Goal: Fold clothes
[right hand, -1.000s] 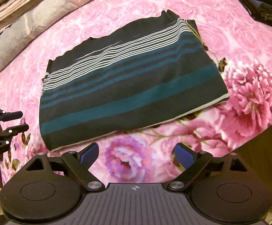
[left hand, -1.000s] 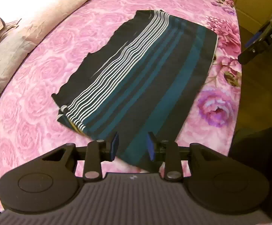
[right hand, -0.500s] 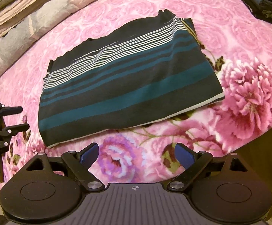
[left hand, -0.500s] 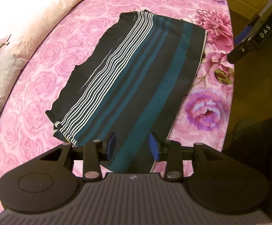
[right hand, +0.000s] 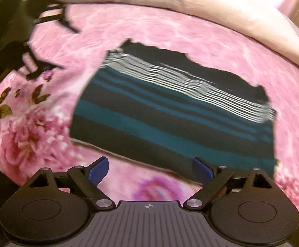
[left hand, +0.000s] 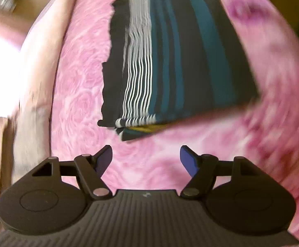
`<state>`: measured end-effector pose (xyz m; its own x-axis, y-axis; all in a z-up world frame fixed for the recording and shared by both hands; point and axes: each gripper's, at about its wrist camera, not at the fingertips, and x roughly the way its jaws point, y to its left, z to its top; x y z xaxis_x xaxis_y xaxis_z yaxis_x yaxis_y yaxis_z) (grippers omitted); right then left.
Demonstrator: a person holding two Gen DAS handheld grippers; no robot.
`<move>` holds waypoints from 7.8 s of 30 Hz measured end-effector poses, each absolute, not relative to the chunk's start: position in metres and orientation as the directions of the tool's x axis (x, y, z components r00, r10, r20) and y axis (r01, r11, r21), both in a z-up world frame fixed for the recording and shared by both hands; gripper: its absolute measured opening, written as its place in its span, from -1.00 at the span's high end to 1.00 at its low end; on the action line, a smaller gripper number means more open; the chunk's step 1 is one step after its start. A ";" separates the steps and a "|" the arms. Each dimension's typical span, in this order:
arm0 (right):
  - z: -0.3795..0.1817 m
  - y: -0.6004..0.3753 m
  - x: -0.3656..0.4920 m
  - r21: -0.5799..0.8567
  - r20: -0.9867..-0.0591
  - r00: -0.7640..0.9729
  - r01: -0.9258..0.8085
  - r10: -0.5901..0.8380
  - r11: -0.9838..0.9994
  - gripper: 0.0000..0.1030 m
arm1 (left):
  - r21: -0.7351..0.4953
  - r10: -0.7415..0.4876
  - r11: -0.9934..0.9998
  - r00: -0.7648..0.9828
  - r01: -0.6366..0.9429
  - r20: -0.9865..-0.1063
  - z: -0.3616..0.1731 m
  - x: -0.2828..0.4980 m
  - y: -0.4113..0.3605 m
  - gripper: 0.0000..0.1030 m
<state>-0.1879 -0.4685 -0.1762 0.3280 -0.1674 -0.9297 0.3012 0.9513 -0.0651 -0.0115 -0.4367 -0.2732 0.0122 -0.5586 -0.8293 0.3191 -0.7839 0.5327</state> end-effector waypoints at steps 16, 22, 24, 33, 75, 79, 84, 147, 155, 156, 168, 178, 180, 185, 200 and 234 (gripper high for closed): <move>-0.273 -0.381 -0.091 -0.208 -0.932 0.269 0.158 -0.244 0.965 -0.76 | 0.665 -0.612 -0.719 -0.269 -0.202 -0.743 -0.357 0.021 -0.473 -0.21; -0.298 -0.373 -0.079 -0.299 -0.922 0.232 0.080 -0.309 0.951 -0.76 | 0.641 -0.582 -0.744 -0.288 -0.190 -0.761 -0.352 0.018 -0.487 0.56; -0.305 -0.374 -0.079 -0.353 -0.912 0.209 0.038 -0.353 0.935 -0.76 | 0.632 -0.572 -0.752 -0.294 -0.186 -0.766 -0.350 0.017 -0.491 0.59; -0.281 -0.407 -0.101 -0.340 -0.894 0.262 0.135 -0.365 0.931 0.49 | 0.611 -0.549 -0.777 -0.312 -0.152 -0.776 -0.322 0.009 -0.509 0.64; -0.252 -0.766 -0.439 0.515 -0.825 0.504 0.857 -0.255 0.023 -0.52 | 0.328 -0.355 -0.934 -0.249 0.143 -0.901 -0.275 -0.325 -0.781 0.23; -0.228 -0.758 -0.446 0.470 -0.829 0.454 0.882 -0.328 0.033 -0.52 | 0.302 -0.395 -0.888 -0.239 0.347 -0.887 -0.250 -0.294 -0.791 0.26; -0.200 -0.754 -0.429 0.474 -0.776 0.477 0.873 -0.412 0.117 -0.52 | 0.099 -0.308 -0.831 -0.305 0.547 -0.901 -0.237 -0.263 -0.765 0.27; -0.215 -0.790 -0.428 0.456 -0.815 0.480 0.877 -0.324 0.153 0.24 | -0.033 -0.312 -0.654 -0.309 0.756 -0.898 -0.265 -0.281 -0.835 0.42; -0.232 -0.800 -0.413 0.457 -0.809 0.489 0.872 -0.327 0.176 0.25 | -0.166 -0.166 -0.741 -0.417 0.650 -0.893 -0.293 -0.330 -0.815 0.42; -0.236 -0.801 -0.413 0.456 -0.811 0.487 0.873 -0.324 0.172 0.25 | -0.147 -0.167 -0.751 -0.400 0.644 -0.901 -0.303 -0.340 -0.814 0.41; -0.250 -0.812 -0.426 0.411 -0.838 0.436 0.900 -0.327 0.146 0.24 | -0.073 -0.217 -0.759 -0.357 0.647 -0.909 -0.323 -0.374 -0.842 0.37; -0.236 -0.798 -0.473 0.375 -0.866 0.341 0.927 -0.365 -0.025 0.24 | -0.060 -0.323 -0.579 -0.296 0.813 -0.899 -0.264 -0.287 -0.810 0.42; -0.230 -0.797 -0.474 0.391 -0.859 0.378 0.920 -0.346 0.035 0.24 | -0.049 -0.345 -0.522 -0.264 0.852 -0.901 -0.256 -0.265 -0.788 0.41; -0.226 -0.795 -0.461 0.419 -0.853 0.433 0.901 -0.292 0.112 -0.72 | -0.031 -0.379 -0.423 -0.208 0.906 -0.902 -0.243 -0.228 -0.721 0.33; -0.193 -0.713 -0.417 0.260 -0.867 0.416 0.847 -0.274 0.464 -0.74 | 0.002 -0.501 -0.434 -0.240 0.901 -0.832 -0.258 -0.243 -0.514 -0.03; -0.363 -0.648 -0.438 -0.725 -0.280 0.870 0.085 -0.406 0.683 -0.74 | 0.595 -0.862 0.102 0.370 0.797 -0.347 -0.362 -0.389 -0.445 0.26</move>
